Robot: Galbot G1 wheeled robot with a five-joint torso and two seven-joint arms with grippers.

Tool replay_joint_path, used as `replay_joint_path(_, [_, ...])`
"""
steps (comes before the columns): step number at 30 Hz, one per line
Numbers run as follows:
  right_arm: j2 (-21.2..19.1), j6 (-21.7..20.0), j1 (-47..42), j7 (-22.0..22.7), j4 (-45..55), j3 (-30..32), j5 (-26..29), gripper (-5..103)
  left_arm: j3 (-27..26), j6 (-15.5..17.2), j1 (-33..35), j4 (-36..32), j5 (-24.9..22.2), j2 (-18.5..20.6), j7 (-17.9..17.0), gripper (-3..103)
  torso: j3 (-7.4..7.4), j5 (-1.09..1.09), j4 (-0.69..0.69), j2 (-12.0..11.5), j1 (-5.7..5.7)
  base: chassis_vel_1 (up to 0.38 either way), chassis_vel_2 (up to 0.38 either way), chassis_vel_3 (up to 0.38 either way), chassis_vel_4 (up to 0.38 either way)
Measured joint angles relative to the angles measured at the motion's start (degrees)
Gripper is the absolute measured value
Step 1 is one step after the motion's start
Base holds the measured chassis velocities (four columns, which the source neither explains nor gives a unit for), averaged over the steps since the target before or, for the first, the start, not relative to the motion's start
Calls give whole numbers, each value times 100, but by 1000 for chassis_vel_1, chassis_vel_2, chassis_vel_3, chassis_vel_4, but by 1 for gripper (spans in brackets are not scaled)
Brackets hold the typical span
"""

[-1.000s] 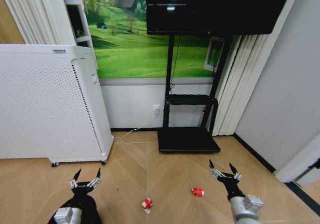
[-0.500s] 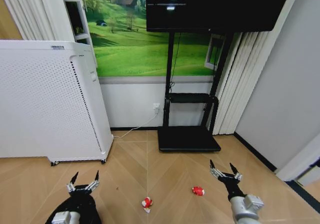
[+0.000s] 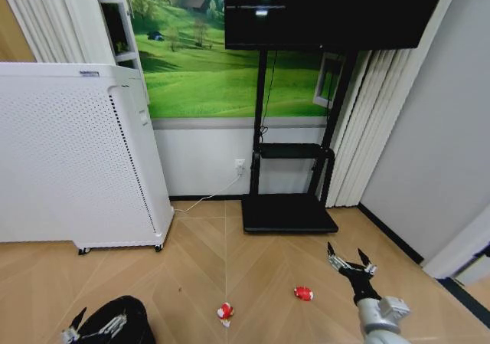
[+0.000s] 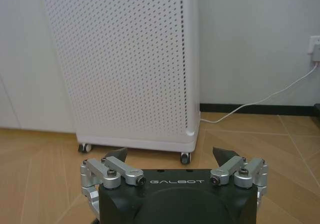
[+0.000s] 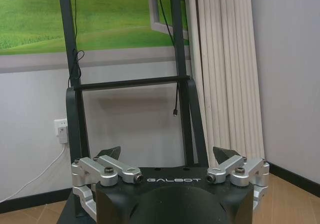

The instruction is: Pick up the trash bin and place the garbage on the floor into it.

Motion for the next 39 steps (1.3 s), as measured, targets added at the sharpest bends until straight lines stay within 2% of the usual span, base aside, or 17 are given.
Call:
replay_joint_path(1, [0,0,0,0,0,0,0,100,0,0,0,0,0,0,0,96,0,0,0,0,0,0,0,0,0])
replay_joint_path(5, [-27,7,63,0,-65,9,36,100,94,184,493,-165,-691,-193,-344,90,5,0,1,8,2,0,0,0,0])
replay_joint_path(6, [-27,7,63,0,-65,9,36,100,94,184,493,-165,-691,-193,-344,90,5,0,1,8,2,0,0,0,0])
replay_joint_path(7, [-36,8,87,0,-83,17,50,100,101,186,640,-183,-884,-217,-381,90,6,0,1,9,2,0,0,0,0])
replay_joint_path(9, [-41,7,104,0,-104,24,67,100,100,161,775,-185,-1067,-226,-384,86,7,-1,1,11,3,0,0,0,0])
replay_joint_path(13, [-66,2,144,7,-174,48,124,100,27,-29,1148,-128,-1675,-235,-491,90,10,-1,0,15,5,0,0,0,0])
replay_joint_path(18, [-115,-17,214,17,-222,54,161,100,0,-246,1347,-82,-1831,-264,-634,92,12,0,0,19,5,0,0,0,0])
replay_joint_path(21, [-149,-83,338,46,-281,30,182,100,87,-613,1465,196,-1585,-335,-648,92,14,-1,1,20,6,0,0,0,0])
replay_joint_path(22, [-149,-83,338,46,-281,30,182,100,87,-613,1465,196,-1585,-335,-648,92,14,-1,1,20,6,0,0,0,0])
replay_joint_path(23, [-155,-126,360,62,-306,29,189,100,90,-742,1476,284,-1545,-356,-591,94,15,-1,2,21,6,0,0,0,0])
replay_joint_path(28, [-161,-165,368,95,-420,24,217,100,-49,-932,1386,538,-1553,-368,-416,92,17,-1,1,24,7,0,0,0,0])
replay_joint_path(34, [-151,-166,336,97,-469,15,228,100,-386,-917,1094,890,-1629,-296,-94,92,17,-1,0,25,7,0,0,0,0])
replay_joint_path(39, [-148,-164,311,97,-506,11,253,100,-644,-817,664,1313,-1754,-154,466,92,18,-1,0,26,8,0,0,0,0])
